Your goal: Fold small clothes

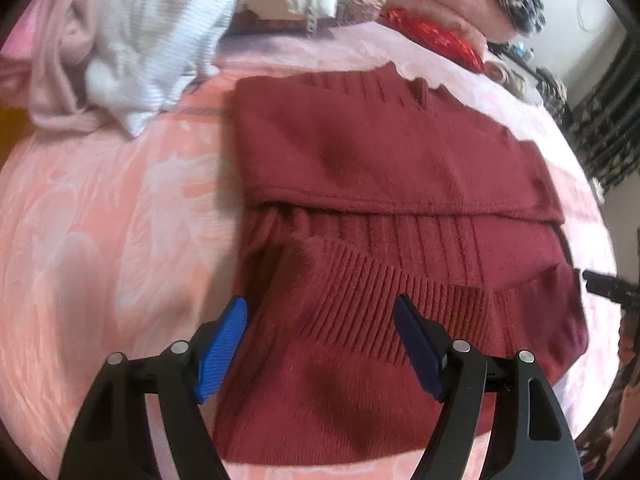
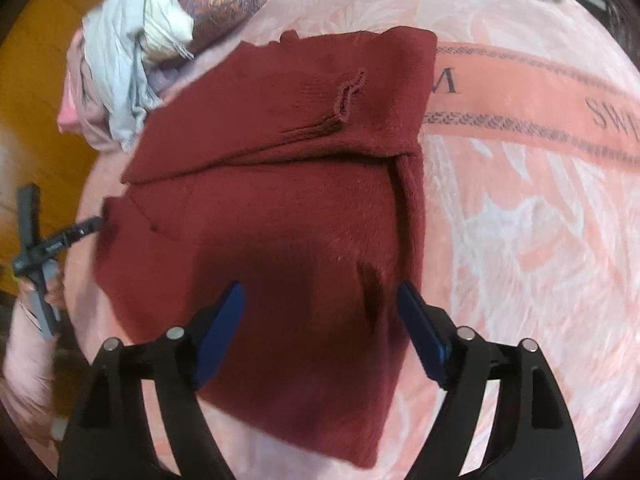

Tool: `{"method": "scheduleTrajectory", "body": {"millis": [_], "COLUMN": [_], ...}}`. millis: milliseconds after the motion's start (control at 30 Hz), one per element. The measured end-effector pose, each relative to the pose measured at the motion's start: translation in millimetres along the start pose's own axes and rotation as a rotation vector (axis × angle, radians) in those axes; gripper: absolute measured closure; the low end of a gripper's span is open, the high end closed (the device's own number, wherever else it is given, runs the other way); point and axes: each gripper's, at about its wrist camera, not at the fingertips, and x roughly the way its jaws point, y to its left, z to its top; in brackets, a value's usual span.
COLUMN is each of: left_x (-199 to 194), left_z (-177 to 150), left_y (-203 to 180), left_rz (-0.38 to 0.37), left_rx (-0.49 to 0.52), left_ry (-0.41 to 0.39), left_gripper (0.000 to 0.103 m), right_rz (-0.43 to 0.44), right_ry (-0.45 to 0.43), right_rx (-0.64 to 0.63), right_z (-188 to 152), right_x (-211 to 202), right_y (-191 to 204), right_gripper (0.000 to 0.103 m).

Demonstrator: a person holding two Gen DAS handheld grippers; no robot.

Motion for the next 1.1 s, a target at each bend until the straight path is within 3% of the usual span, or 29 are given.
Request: {"method": "scheduleTrajectory", "body": {"millis": [233, 267, 300, 400, 433, 500, 533, 600, 867, 1000, 1100], "left_x": [25.4, 28.1, 30.1, 35.8, 35.7, 33.0, 30.0, 24.3, -15.8, -6.4, 8.7], "left_z": [0.8, -0.3, -1.4, -7.2, -9.3, -12.6, -15.0, -18.9, -37.6, -37.7, -27.7], "left_y": [-16.8, -17.7, -18.7, -21.1, -21.5, -22.6, -23.8, -25.0, -21.4, -20.2, -17.5], "left_rz": [0.055, 0.056, 0.061, 0.076, 0.076, 0.083, 0.082, 0.068, -0.073, -0.044, -0.034], "left_rx": [0.099, 0.107, 0.115, 0.133, 0.137, 0.144, 0.155, 0.17, 0.164, 0.155, 0.114], "left_ry": [0.031, 0.037, 0.039, 0.055, 0.051, 0.044, 0.039, 0.029, -0.057, -0.043, -0.02], "left_gripper": [0.028, 0.029, 0.037, 0.059, 0.062, 0.082, 0.088, 0.096, 0.097, 0.097, 0.097], "right_rz": [-0.004, -0.004, -0.008, -0.049, -0.059, -0.075, -0.073, -0.025, 0.164, 0.128, 0.097], "right_ry": [0.06, 0.073, 0.08, 0.085, 0.082, 0.078, 0.075, 0.062, -0.065, -0.019, 0.017], "right_rx": [-0.065, -0.076, -0.092, -0.15, -0.168, -0.171, -0.173, -0.154, -0.118, -0.114, -0.092], "right_z": [0.8, -1.9, -4.4, -11.0, -12.2, -12.2, -12.6, -13.6, -26.9, -25.7, -20.1], "right_x": [23.7, 28.3, 31.0, 34.8, 33.9, 30.3, 27.8, 18.8, -27.1, -12.9, 3.6], "right_y": [-0.3, 0.7, 2.6, 9.3, 11.2, 10.6, 9.7, 5.4, 1.8, 3.4, 3.2], "right_gripper": [0.015, 0.02, 0.023, 0.043, 0.052, 0.075, 0.096, 0.097, 0.097, 0.097, 0.091]}}
